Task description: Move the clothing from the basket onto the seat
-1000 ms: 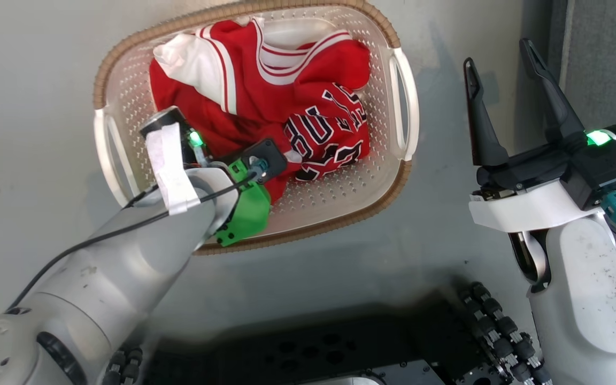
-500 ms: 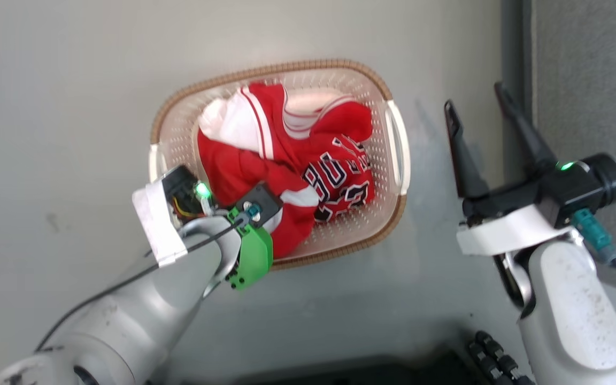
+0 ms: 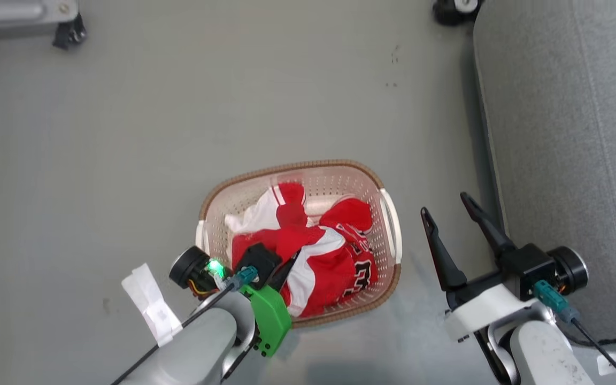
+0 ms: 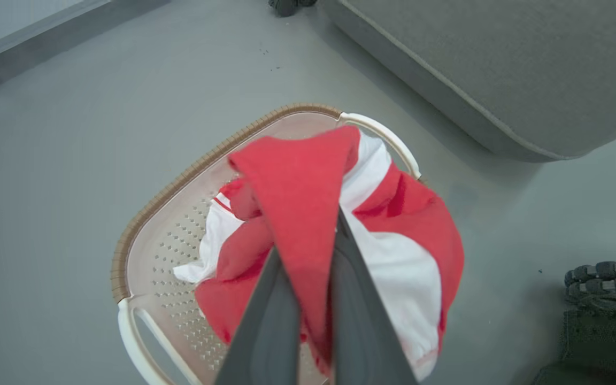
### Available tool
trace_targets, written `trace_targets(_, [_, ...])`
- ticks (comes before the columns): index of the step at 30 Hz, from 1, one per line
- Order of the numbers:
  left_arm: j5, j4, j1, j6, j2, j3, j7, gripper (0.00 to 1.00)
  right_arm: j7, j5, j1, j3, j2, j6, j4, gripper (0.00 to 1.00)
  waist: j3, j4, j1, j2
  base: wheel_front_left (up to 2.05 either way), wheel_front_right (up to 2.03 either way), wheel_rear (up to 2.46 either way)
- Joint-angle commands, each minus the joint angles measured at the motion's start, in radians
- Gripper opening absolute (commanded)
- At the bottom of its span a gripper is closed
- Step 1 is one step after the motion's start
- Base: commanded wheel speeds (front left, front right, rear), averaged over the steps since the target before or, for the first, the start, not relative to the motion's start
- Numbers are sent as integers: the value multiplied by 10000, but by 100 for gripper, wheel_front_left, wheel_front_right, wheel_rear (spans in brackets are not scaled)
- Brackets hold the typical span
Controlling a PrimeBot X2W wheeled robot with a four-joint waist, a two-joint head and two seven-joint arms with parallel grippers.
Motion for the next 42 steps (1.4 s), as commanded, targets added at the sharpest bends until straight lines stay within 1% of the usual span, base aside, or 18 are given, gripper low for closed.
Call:
trace_targets(1, [135,-271,496,127,65,205,-29,0,-48,83,368,23,-44,-14,100,100,-2379,266,1,-1,0,0,0])
trace_targets(8, [703,-1598,1718,499,222,1396,-31,0,-48,245,1185,230,-44,-14,331,100,-3758,144,1,-1,0,0,0])
trace_targets(11, [1013,-2207,2115,651,271,1914,-33,0,-48,330,1439,296,-44,-14,363,100,-4167,53,1,-1,0,0,0])
trace_targets(14, [1225,-2807,2438,811,333,2396,-31,0,-48,418,1645,365,-44,-14,358,100,-4394,-26,1,-1,0,0,0])
trace_targets(21, [1930,-4142,2784,1000,510,3373,-32,0,-48,595,1808,479,-43,-14,248,100,-4644,-60,1,-1,0,0,0])
trace_targets(31, [2920,-5380,2894,1061,637,3918,-32,0,-48,747,1935,754,-44,-14,47,100,-4804,43,1,-1,0,0,0])
trace_targets(42, [3505,-5989,3015,719,450,3908,-33,0,-48,925,1956,956,-44,-14,-238,100,-4853,309,1,-1,0,0,0])
